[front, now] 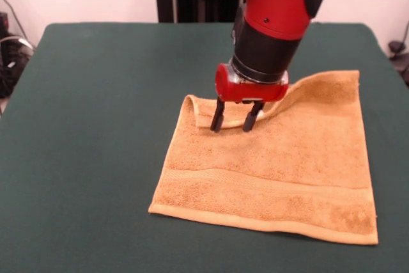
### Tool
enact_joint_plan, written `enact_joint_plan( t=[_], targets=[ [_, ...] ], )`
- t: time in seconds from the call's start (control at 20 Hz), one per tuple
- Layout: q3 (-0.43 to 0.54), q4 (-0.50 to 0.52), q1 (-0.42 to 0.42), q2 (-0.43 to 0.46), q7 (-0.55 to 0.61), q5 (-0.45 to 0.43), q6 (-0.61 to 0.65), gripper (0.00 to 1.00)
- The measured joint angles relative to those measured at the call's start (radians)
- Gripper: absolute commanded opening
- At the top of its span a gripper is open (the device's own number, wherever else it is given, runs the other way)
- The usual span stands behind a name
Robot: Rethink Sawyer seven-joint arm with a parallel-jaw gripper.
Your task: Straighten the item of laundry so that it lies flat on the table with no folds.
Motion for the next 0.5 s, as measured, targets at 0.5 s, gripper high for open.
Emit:
enact_joint_plan(
  t=[0.5],
  targets=[
    [0.001,-0.049,-0.082,-0.064,0.000,0.010,0.000,1.00]
  ],
)
